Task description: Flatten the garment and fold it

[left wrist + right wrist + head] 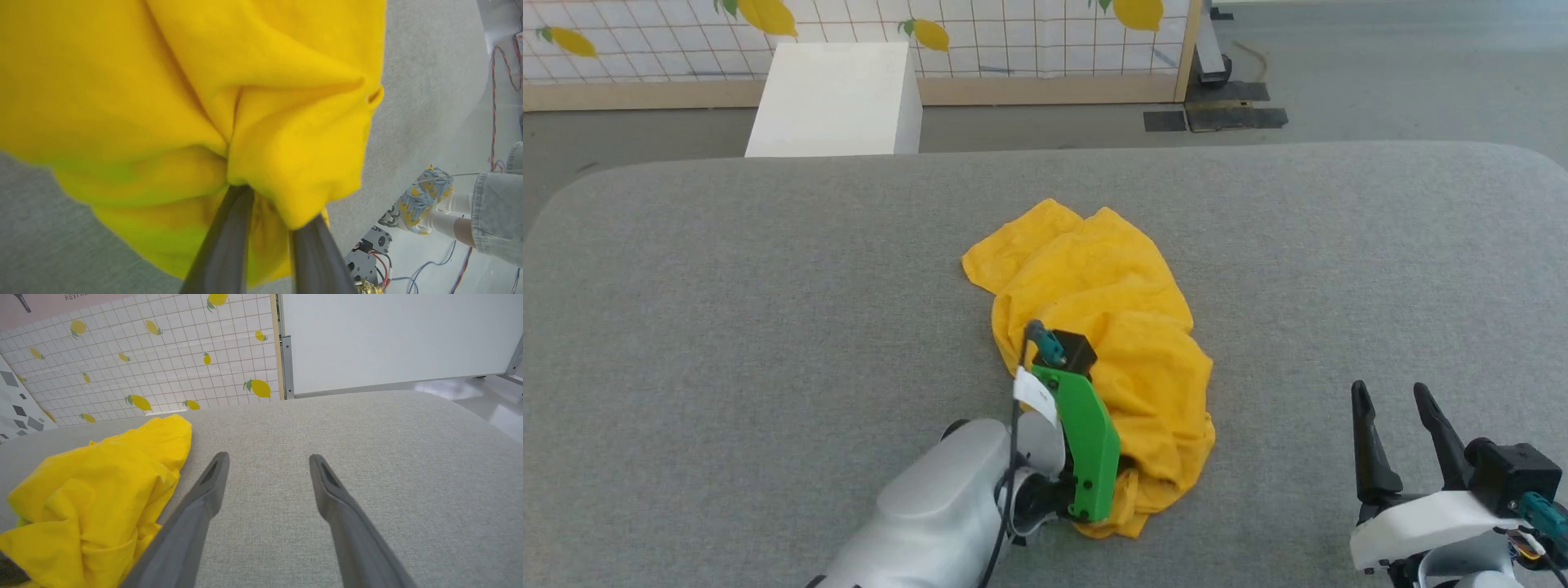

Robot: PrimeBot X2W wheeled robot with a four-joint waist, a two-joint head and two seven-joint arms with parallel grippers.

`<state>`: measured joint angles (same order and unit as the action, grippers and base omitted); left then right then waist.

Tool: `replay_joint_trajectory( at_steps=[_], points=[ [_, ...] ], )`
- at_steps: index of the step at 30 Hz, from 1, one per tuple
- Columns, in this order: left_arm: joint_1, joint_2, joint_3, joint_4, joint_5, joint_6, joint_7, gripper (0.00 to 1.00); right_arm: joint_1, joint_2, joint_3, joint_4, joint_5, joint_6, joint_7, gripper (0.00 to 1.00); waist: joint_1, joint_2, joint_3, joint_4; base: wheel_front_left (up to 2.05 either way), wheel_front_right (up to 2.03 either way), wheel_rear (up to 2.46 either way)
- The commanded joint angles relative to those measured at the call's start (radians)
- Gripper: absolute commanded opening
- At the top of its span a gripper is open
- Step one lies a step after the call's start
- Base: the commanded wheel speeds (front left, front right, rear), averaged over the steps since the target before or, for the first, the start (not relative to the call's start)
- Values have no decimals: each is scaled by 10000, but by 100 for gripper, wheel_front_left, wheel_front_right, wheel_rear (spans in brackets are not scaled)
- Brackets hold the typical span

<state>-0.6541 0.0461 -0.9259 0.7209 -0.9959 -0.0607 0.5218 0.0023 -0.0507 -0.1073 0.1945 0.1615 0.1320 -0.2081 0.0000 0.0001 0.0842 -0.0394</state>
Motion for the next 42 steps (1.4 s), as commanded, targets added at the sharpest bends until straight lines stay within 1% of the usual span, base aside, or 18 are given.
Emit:
replay_joint_trajectory(
  at_steps=[1, 2, 6, 9, 13, 15, 16, 18, 19, 21, 23, 26, 29, 31, 33, 36, 38, 42],
  points=[
    [60, 42, 172, -88, -363, 88, -90, 49, 103, 5, 18, 13, 109, -13, 4, 100, 0, -1, -126, 107, 0, 0, 0],
    [46, 42, 369, -218, -696, 106, -152, 100, 147, 5, 10, 21, 122, -13, 0, 100, 0, -1, -208, 170, 0, 0, 0],
    [-214, 42, 1472, -858, -1957, 110, -635, 100, 284, 5, -55, 55, 164, -13, -6, 100, 0, -1, -511, 439, 0, 0, 0],
    [-459, 238, 2387, -1261, -2455, 23, -1242, 100, 380, 5, -87, 74, 138, -13, -3, 100, 0, -1, -767, 638, 0, 0, 0],
    [-642, 1042, 3798, -1893, -2315, -75, -3443, 100, 425, 5, -114, 38, 257, -13, 26, 100, 0, -1, -1012, 825, 0, 0, 0],
    [-474, 1412, 4346, -2165, -2176, -103, -4462, 100, 417, 5, -129, 4, 271, -13, 49, 100, 0, -1, -1069, 895, 0, 0, 0],
    [-389, 1675, 4430, -2239, -1883, -49, -4892, 100, 413, 5, -152, -14, 272, -13, 46, 100, 0, -1, -1105, 935, 0, 0, 0],
    [-75, 2124, 4663, -2436, -1398, 129, -5810, 100, 407, 5, -198, -72, 255, -13, 49, 100, 0, -1, -1136, 990, 0, 0, 0],
    [134, 2392, 4774, -2551, -1024, 310, -6416, 100, 418, 5, -226, -107, 257, -13, 56, 100, 0, -1, -1145, 1019, 0, 0, 0],
    [620, 2730, 4893, -2779, -480, 623, -7229, 100, 456, 5, -273, -166, 268, -13, 65, 100, 0, -1, -1163, 1066, 0, 0, 0],
    [1212, 3142, 4793, -3004, 386, 1082, -7608, 100, 495, 5, -294, -216, 275, -13, 91, 100, 0, -1, -1164, 1082, 0, 0, 0],
    [2199, 3470, 4929, -3553, 1530, 1757, -7810, 100, 546, 5, -346, -287, 269, -13, 181, 100, 0, -1, -1103, 1101, 0, 0, 0],
    [3341, 3430, 5427, -4490, 2773, 2319, -7829, 100, 572, 5, -436, -313, 288, -13, 343, 100, 0, -1, -952, 1107, 0, 0, 0],
    [4060, 3214, 5669, -5000, 3382, 2489, -7831, 100, 570, 5, -430, -291, 287, -13, 509, 100, 0, -1, -860, 1113, 0, 0, 0],
    [4648, 2966, 5874, -5433, 3925, 2556, -7833, 100, 554, 5, -420, -279, 298, -13, 700, 100, 0, -1, -762, 1127, 0, 0, 0],
    [5321, 2501, 6261, -5846, 4359, 2592, -7834, 100, 401, 5, -343, -248, 347, -13, 1110, 100, 0, -1, -581, 1140, 0, 0, 0],
    [5567, 2249, 6488, -6053, 4635, 2534, -7834, 100, 82, 5, -166, -160, 325, -13, 1646, 100, 0, -1, -440, 1147, 0, 0, 0],
    [5835, 1778, 6821, -6194, 4955, 2308, -7835, 100, -1038, -4, 376, -94, -2, -13, 3130, 100, 0, -1, -105, 1239, 0, 0, 0]
  ],
)
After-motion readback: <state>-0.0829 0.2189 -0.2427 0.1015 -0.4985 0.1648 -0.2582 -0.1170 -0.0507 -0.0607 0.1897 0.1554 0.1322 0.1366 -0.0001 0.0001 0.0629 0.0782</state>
